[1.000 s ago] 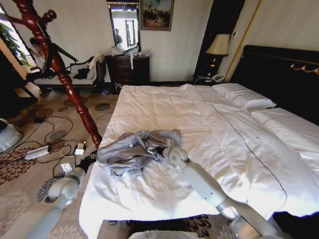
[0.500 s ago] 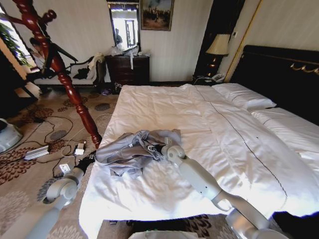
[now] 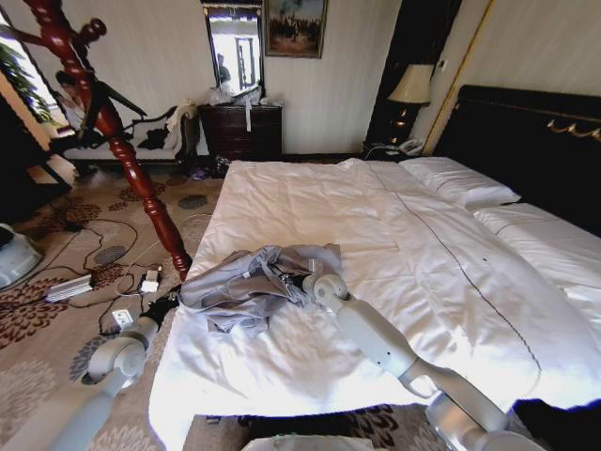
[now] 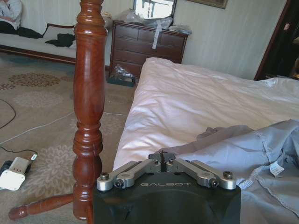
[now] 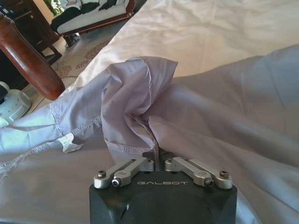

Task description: Pick up the clothes from the bed and hang them on the clothes hanger.

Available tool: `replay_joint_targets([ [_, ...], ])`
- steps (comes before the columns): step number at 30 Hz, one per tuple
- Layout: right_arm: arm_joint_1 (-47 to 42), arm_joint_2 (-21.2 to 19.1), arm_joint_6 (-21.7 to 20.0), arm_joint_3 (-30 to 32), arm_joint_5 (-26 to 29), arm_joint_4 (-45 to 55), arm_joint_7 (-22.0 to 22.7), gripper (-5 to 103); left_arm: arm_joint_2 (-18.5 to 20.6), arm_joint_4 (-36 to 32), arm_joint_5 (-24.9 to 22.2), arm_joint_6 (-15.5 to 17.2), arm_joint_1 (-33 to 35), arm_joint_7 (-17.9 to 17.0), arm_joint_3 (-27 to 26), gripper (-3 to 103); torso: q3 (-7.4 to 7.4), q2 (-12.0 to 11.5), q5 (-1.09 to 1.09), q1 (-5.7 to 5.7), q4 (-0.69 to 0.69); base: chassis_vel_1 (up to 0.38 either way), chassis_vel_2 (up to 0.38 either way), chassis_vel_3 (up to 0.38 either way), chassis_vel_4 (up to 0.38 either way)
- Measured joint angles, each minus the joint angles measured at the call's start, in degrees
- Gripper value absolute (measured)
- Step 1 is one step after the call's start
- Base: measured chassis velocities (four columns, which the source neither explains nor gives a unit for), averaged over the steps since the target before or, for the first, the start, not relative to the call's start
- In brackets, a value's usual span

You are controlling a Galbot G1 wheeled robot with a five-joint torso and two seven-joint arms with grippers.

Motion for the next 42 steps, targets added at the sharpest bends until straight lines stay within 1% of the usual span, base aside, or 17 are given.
replay_joint_targets([
  [2, -0.26, -0.36, 0.25, 0.02, 0.09, 0.86, 0.29, 1, 0.03, -0.13, 0.07, 0.0, -0.03, -0.04, 0.07, 0, 0.0, 0.0, 0.0, 0.0, -0.01, 0.0, 0.0, 0.0, 0.0],
  [10, -0.97, -2.0, 1.15, 1.13, 0.34, 5.29, 1.76, 0, 0.85, -1.41, 0.28, 0.0, -0.32, -0.3, 0.18, 0, 0.0, 0.0, 0.01, 0.0, 0.0, 0.0, 0.0, 0.0, 0.0],
  [15, -1.14, -7.3, 3.04, 3.88, 0.36, 11.79, 3.66, 0, 2.98, -5.04, -0.49, 0.33, -2.51, -2.21, 0.08, 0, 0.0, 0.0, 0.01, 0.0, -0.01, 0.0, 0.0, 0.0, 0.0],
  [16, -1.14, -7.3, 3.04, 3.88, 0.36, 11.79, 3.66, 0, 2.98, -5.04, -0.49, 0.33, -2.51, -2.21, 0.08, 0, 0.0, 0.0, 0.01, 0.0, -0.01, 0.0, 0.0, 0.0, 0.0],
  [20, -0.76, -10.59, 3.32, 5.61, 0.92, 15.19, 4.88, 0, 5.43, -7.23, -1.97, 0.98, -6.69, -4.27, 1.81, 0, 0.0, 0.0, 0.02, 0.0, -0.02, 0.0, 0.0, 0.0, 0.0],
  [24, 0.41, -13.61, 4.36, 6.96, 1.86, 17.9, 7.31, 0, 9.33, -8.97, -4.98, 2.14, -16.72, -7.14, 7.08, 0, 0.01, 0.0, 0.02, 0.01, -0.02, 0.0, 0.0, 0.0, 0.0],
  [25, 0.41, -13.61, 4.36, 6.96, 1.86, 17.9, 7.31, 0, 9.33, -8.97, -4.98, 2.14, -16.72, -7.14, 7.08, 0, 0.01, 0.0, 0.02, 0.01, -0.02, 0.0, 0.0, 0.0, 0.0],
  [28, 2.14, -15.72, 4.93, 8.01, 3.66, 20.68, 8.55, 0, 13.24, -9.88, -8.57, 2.88, -23.73, -7.79, 10.57, 0, 0.0, 0.0, 0.01, 0.0, 0.0, 0.0, 0.0, 0.0, 0.0],
  [29, 2.14, -15.72, 4.93, 8.01, 3.66, 20.68, 8.55, 0, 13.24, -9.88, -8.57, 2.88, -23.73, -7.79, 10.57, 0, 0.0, 0.0, 0.01, 0.0, 0.0, 0.0, 0.0, 0.0, 0.0],
  [31, 3.48, -16.9, 5.22, 8.42, 5.05, 21.91, 9.48, 0, 15.42, -10.08, -10.79, 3.16, -28.22, -8.06, 12.49, 0, 0.01, 0.0, 0.0, 0.0, 0.02, 0.0, 0.0, 0.0, 0.0],
  [33, 5.35, -18.43, 5.59, 8.79, 6.65, 22.85, 10.29, 0, 17.64, -10.24, -13.77, 3.51, -34.98, -8.46, 15.72, 0, 0.01, 0.0, 0.02, 0.0, 0.01, 0.0, 0.0, 0.0, 0.0],
  [34, 5.35, -18.43, 5.59, 8.79, 6.65, 22.85, 10.29, 0, 17.64, -10.24, -13.77, 3.51, -34.98, -8.46, 15.72, 0, 0.01, 0.0, 0.02, 0.0, 0.01, 0.0, 0.0, 0.0, 0.0],
  [35, 6.17, -18.95, 5.7, 8.96, 7.32, 23.06, 10.5, 0, 18.34, -10.23, -14.86, 3.66, -37.97, -8.56, 17.5, 0, 0.01, 0.0, 0.01, 0.0, 0.0, 0.0, 0.0, 0.0, 0.0],
  [38, 10.63, -20.84, 6.1, 9.51, 10.85, 23.56, 11.57, 0, 20.21, -9.21, -18.56, 3.94, -51.82, -8.7, 26.64, 0, 0.0, -0.01, 0.02, 0.01, -0.04, 0.0, 0.0, 0.0, 0.0],
  [39, 10.63, -20.84, 6.1, 9.51, 10.85, 23.56, 11.57, 0, 20.21, -9.21, -18.56, 3.94, -51.82, -8.7, 26.64, 0, 0.0, -0.01, 0.02, 0.01, -0.04, 0.0, 0.0, 0.0, 0.0],
  [40, 12.56, -21.32, 6.29, 9.54, 12.02, 23.58, 11.86, 0, 20.59, -8.94, -19.46, 4.08, -55.1, -8.67, 28.25, 0, 0.0, -0.01, 0.02, 0.01, -0.05, 0.0, 0.0, 0.0, 0.0],
  [42, 18.36, -21.15, 6.58, 8.12, 14.09, 22.54, 12.1, 0, 23.24, -9.81, -20.6, 4.36, -59.2, -8.05, 28.46, 0, 0.0, 0.0, 0.0, 0.02, -0.07, 0.0, 0.0, 0.0, 0.0],
])
